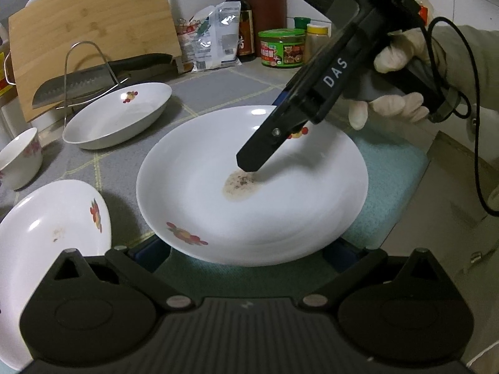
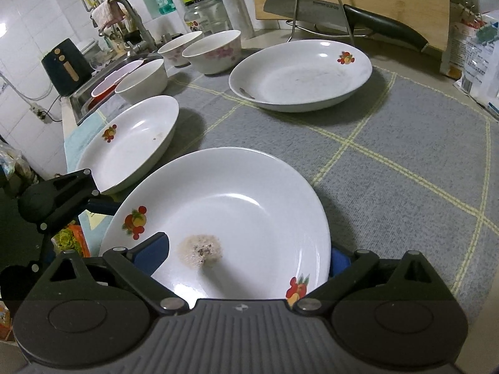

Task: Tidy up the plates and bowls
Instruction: 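Close the right gripper on the plate rim and lift the plate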

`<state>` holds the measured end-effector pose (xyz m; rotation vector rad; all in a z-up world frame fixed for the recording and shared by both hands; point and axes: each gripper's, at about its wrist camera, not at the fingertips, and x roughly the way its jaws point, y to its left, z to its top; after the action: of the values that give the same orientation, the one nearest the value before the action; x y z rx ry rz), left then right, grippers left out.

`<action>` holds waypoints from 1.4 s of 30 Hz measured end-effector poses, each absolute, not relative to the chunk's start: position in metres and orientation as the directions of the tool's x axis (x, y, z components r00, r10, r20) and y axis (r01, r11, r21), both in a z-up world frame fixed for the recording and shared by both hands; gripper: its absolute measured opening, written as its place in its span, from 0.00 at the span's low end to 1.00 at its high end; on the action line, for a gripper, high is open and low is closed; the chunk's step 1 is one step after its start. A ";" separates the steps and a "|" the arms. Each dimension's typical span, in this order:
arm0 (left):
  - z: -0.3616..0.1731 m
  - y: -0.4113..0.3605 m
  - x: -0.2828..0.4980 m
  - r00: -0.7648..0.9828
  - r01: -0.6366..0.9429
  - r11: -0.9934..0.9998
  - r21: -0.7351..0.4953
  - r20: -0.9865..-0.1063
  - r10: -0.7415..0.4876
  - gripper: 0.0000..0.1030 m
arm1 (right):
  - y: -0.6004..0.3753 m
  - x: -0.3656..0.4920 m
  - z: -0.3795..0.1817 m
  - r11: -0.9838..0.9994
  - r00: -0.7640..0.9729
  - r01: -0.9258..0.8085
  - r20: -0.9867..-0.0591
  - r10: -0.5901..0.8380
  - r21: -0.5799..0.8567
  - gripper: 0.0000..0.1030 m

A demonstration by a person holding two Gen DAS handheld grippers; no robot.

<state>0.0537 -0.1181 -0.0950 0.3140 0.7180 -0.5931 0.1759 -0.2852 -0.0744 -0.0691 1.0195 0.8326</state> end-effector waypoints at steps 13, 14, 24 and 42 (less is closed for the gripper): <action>-0.087 -0.119 0.056 0.581 0.612 0.789 0.050 -0.706 -0.405 0.99 | -0.290 0.175 -0.070 0.708 0.262 -0.631 -0.772 0.579 0.317 0.98; -0.086 -0.119 0.057 0.580 0.613 0.788 0.048 -0.705 -0.408 0.99 | -0.291 0.175 -0.069 0.709 0.265 -0.630 -0.771 0.579 0.316 0.98; -0.079 -0.139 0.077 0.578 0.640 0.767 0.048 -0.688 -0.439 0.99 | -0.319 0.181 -0.053 0.745 0.328 -0.600 -0.759 0.563 0.293 0.98; -0.088 -0.203 0.144 0.567 0.686 0.725 0.065 -0.672 -0.476 0.99 | -0.389 0.220 -0.050 0.819 0.436 -0.525 -0.754 0.491 0.230 0.98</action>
<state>0.1443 -0.2034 -0.0876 0.3383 0.6782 -0.6979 0.2205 -0.3885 -0.0496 -0.0407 0.9245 0.6326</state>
